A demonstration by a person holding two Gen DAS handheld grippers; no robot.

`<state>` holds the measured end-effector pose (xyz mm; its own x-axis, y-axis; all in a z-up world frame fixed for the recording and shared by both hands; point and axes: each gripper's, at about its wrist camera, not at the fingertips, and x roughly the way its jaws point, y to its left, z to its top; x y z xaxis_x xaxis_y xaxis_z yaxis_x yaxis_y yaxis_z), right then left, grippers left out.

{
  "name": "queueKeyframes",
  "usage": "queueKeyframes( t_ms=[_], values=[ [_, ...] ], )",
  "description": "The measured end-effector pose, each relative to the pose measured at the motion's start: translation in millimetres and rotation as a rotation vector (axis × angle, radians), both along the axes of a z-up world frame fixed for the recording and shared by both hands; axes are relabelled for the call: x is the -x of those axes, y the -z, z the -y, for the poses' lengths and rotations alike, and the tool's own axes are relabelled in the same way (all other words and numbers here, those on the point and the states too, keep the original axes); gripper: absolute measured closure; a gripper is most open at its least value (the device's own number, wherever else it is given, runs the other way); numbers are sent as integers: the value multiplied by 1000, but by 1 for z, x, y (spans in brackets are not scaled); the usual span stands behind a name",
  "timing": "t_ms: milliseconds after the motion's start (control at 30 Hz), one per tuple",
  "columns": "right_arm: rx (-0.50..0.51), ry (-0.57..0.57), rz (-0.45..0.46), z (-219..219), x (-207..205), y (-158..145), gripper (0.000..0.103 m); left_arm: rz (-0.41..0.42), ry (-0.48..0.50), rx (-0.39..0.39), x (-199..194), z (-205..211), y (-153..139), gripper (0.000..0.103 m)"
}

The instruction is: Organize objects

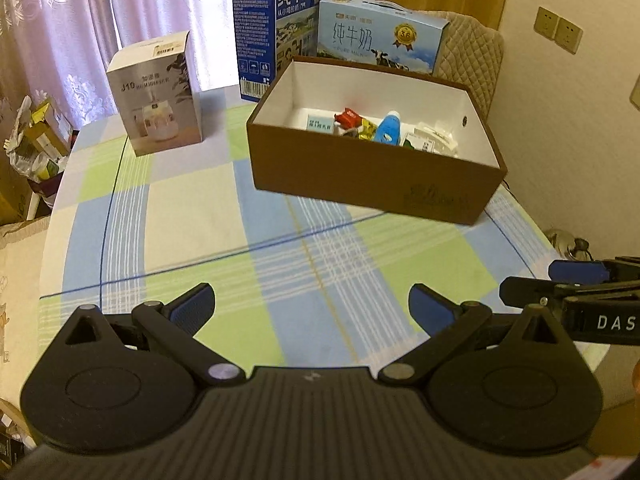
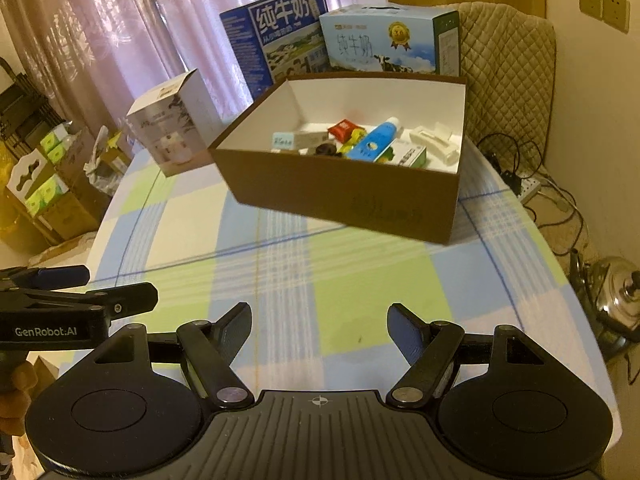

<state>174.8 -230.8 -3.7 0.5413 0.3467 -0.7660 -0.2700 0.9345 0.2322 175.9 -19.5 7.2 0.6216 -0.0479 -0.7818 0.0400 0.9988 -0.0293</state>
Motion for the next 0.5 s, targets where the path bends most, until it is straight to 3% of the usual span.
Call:
queueKeyframes(
  t_ms=[500],
  values=[
    [9,20,6,-28,58,0,31,3,27,8,53,-27,1,1]
  ],
)
